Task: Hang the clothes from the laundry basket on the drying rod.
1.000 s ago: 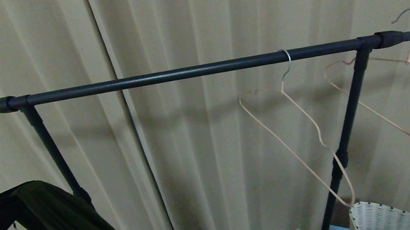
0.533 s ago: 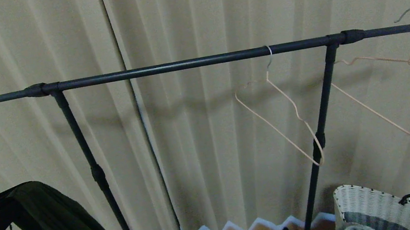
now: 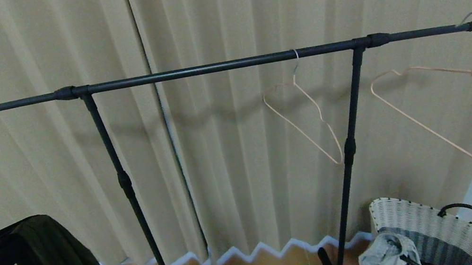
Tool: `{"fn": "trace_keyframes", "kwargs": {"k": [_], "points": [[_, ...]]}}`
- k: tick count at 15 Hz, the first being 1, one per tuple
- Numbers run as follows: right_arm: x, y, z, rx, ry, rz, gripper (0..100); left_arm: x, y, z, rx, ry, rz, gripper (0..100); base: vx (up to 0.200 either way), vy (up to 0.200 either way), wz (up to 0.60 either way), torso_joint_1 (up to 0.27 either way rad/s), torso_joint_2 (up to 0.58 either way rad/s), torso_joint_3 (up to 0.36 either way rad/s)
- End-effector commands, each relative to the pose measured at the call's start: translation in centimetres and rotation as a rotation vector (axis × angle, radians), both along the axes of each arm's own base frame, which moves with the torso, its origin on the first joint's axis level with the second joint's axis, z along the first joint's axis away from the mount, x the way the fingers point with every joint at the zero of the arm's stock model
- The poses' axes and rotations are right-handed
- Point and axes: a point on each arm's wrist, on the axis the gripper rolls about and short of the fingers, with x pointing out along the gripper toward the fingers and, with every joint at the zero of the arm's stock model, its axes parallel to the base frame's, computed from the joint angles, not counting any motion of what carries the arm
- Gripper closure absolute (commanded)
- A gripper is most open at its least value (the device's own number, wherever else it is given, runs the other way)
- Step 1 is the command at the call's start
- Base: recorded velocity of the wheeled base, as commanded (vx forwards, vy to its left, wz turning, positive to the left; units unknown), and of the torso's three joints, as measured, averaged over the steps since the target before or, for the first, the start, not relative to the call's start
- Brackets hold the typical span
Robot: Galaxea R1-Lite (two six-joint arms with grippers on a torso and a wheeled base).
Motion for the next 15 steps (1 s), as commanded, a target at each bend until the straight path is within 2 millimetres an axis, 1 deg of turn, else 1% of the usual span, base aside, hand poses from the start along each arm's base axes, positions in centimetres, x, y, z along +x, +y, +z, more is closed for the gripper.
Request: {"fn": "trace_keyframes", "kwargs": {"k": [1, 8, 12, 13, 15], "points": [[-0.1, 0.0, -0.1, -0.001, 0.005, 0.001, 100, 0.0, 0.0, -0.1, 0.0, 0.005, 0.001, 100, 0.0, 0.0, 0.0, 0.0, 0.0, 0.0], [-0.3, 0.0, -0.6, 0.001, 0.017, 0.0, 100, -0.1, 0.0, -0.2, -0.001, 0.005, 0.001, 100, 0.0, 0.0, 0.0, 0.0, 0.0, 0.0], [-2.0, 0.1, -1.3, 0.0, 0.015, 0.009, 100, 0.1, -0.1, -0.2, -0.001, 0.013, 0.002, 100, 0.0, 0.0, 0.0, 0.0, 0.0, 0.0], [-2.4, 0.2, -1.3, 0.001, 0.023, 0.014, 100, 0.5, -0.2, -0.1, 0.003, 0.02, 0.005, 100, 0.0, 0.0, 0.0, 0.0, 0.0, 0.0], [-3.4, 0.5, -1.1, 0.005, 0.017, 0.04, 100, 2.1, -0.6, 0.1, 0.02, 0.05, 0.009, 100, 0.0, 0.0, 0.0, 0.0, 0.0, 0.0]]}}
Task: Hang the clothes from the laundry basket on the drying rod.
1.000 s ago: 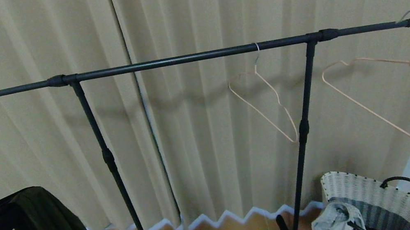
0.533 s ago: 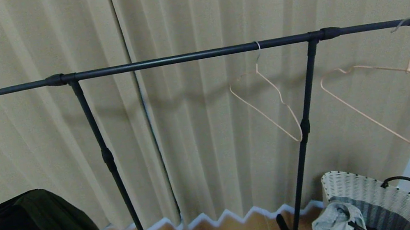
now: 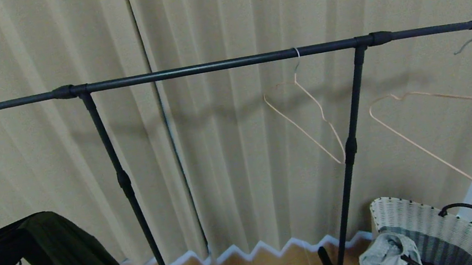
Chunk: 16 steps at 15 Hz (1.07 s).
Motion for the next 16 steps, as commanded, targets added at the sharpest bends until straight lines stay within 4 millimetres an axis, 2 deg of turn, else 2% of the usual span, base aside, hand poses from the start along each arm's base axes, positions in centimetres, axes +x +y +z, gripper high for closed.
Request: {"fn": "trace_keyframes", "kwargs": {"k": [1, 5, 7, 9, 12, 16], "points": [[-1.0, 0.6, 0.5, 0.004, -0.043, 0.051, 100, 2.2, -0.7, 0.2, 0.011, 0.046, 0.008, 100, 0.0, 0.0, 0.0, 0.0, 0.0, 0.0], [-1.1, 2.6, 1.5, 0.059, -0.086, 0.202, 100, 4.7, -1.5, 1.6, 0.015, 0.023, 0.059, 100, 0.0, 0.0, 0.0, 0.0, 0.0, 0.0], [-1.4, 3.8, 2.4, 0.125, -0.109, 0.278, 100, 5.8, -1.8, 1.6, 0.018, 0.023, 0.082, 100, 0.0, 0.0, 0.0, 0.0, 0.0, 0.0], [-1.5, 4.5, 2.5, 0.141, -0.101, 0.332, 100, 6.6, -2.1, 1.5, 0.019, 0.023, 0.082, 100, 0.0, 0.0, 0.0, 0.0, 0.0, 0.0], [-1.4, 5.8, 2.5, 0.148, -0.096, 0.427, 100, 8.5, -3.9, 1.7, 0.004, 0.028, 0.09, 100, 0.0, 0.0, 0.0, 0.0, 0.0, 0.0], [-0.7, 7.2, 2.3, 0.181, -0.075, 0.547, 100, 11.1, -7.1, 1.9, -0.04, 0.053, 0.088, 100, 0.0, 0.0, 0.0, 0.0, 0.0, 0.0]]}}
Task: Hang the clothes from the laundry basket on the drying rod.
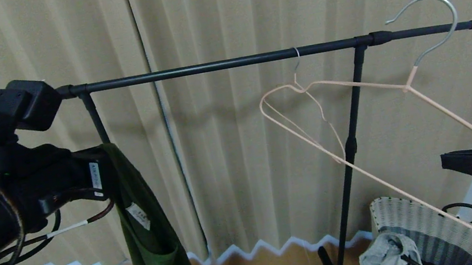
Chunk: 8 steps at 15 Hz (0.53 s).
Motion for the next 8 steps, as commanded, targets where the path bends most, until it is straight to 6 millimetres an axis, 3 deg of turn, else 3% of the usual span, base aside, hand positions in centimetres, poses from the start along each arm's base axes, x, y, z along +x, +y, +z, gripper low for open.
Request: {"fn": "trace_keyframes", "kwargs": {"k": [1, 8], "points": [[0.5, 0.9, -0.3, -0.006, 0.02, 0.05, 100, 1.7, -1.8, -0.6, 0.001, 0.032, -0.006, 100, 0.0, 0.0, 0.0, 0.0, 0.0, 0.0], [0.0, 3.3, -1.2, 0.056, 0.14, 0.23, 100, 2.5, -3.2, 0.0, -0.063, 0.026, 0.013, 100, 0.0, 0.0, 0.0, 0.0, 0.0, 0.0]]}}
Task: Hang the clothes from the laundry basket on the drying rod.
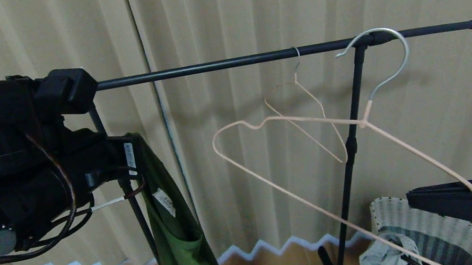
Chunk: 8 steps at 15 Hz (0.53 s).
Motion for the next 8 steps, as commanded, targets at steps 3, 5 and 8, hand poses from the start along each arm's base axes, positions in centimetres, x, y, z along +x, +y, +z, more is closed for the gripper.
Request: {"fn": "trace_keyframes", "kwargs": {"k": [3, 5, 8], "points": [[0.1, 1.5, -0.4, -0.011, 0.038, 0.094, 100, 0.3, -1.3, -0.6, -0.037, 0.028, -0.003, 100, 0.0, 0.0, 0.0, 0.0, 0.0, 0.0], [0.5, 2.2, -0.6, -0.023, 0.054, 0.111, 100, 0.4, -1.4, -0.6, -0.036, 0.029, -0.003, 100, 0.0, 0.0, 0.0, 0.0, 0.0, 0.0], [1.1, 3.3, 0.0, -0.009, 0.035, 0.138, 100, 0.7, -1.1, -1.1, -0.001, 0.053, 0.052, 100, 0.0, 0.0, 0.0, 0.0, 0.0, 0.0]]}}
